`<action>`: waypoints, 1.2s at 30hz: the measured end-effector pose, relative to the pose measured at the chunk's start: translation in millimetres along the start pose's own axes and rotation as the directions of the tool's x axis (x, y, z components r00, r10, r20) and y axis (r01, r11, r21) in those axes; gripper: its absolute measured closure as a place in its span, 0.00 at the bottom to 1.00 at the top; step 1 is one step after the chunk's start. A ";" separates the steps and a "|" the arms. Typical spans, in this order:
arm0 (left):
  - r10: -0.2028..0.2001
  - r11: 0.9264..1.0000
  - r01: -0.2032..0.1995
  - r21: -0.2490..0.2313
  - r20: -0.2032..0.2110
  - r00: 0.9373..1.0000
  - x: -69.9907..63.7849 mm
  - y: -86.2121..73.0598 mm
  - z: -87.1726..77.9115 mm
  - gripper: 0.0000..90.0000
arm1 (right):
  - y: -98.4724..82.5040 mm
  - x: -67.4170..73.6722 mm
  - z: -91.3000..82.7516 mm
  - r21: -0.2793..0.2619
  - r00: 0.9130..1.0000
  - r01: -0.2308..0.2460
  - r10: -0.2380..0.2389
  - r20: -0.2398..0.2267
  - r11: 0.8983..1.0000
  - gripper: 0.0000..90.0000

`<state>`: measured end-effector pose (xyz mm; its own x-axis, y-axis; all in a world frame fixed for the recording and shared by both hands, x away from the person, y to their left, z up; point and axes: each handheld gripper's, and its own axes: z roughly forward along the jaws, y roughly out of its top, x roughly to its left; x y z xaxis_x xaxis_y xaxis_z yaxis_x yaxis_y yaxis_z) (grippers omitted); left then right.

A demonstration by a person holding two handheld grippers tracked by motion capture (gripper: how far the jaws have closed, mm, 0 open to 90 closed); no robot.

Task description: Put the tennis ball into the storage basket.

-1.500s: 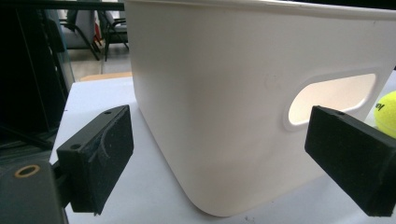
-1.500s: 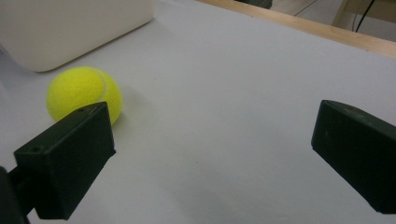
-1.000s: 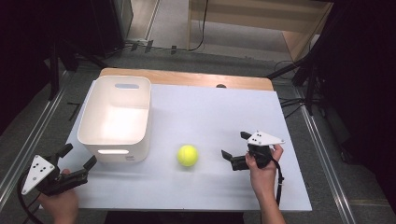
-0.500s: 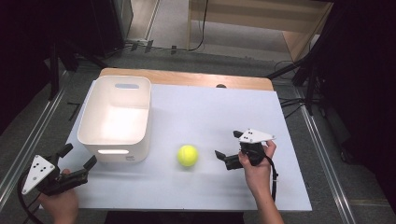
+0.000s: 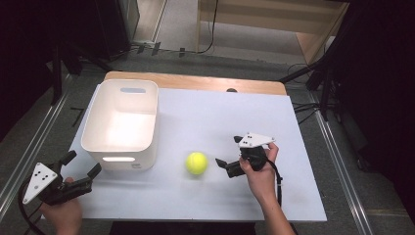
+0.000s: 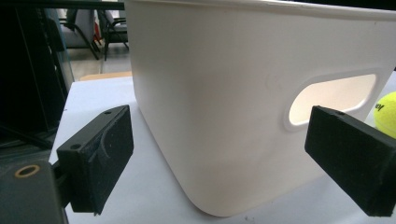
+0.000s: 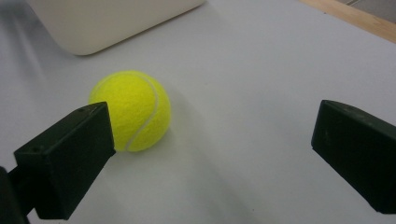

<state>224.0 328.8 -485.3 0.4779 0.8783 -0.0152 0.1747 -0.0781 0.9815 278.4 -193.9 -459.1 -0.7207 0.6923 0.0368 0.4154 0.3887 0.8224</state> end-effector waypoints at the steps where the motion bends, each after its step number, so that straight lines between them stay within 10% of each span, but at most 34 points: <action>1: -0.001 1.000 0.001 0.000 -0.001 1.000 0.0 0.0 0.0 0.09 | 0.5 0.8 1.4 0.002 1.000 -0.001 0.001 -0.001 1.000 0.00; 36: -0.008 1.000 0.008 -0.002 0.002 1.000 1.2 0.1 -0.3 0.09 | 15.1 23.6 37.0 0.108 0.990 0.070 -0.056 -0.132 0.992 0.00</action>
<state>224.3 329.9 -485.2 0.4780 0.8780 -0.0239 0.1767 -0.0695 0.9818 288.2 -149.2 -466.8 -0.8095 0.5835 0.0652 0.4213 0.4999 0.7568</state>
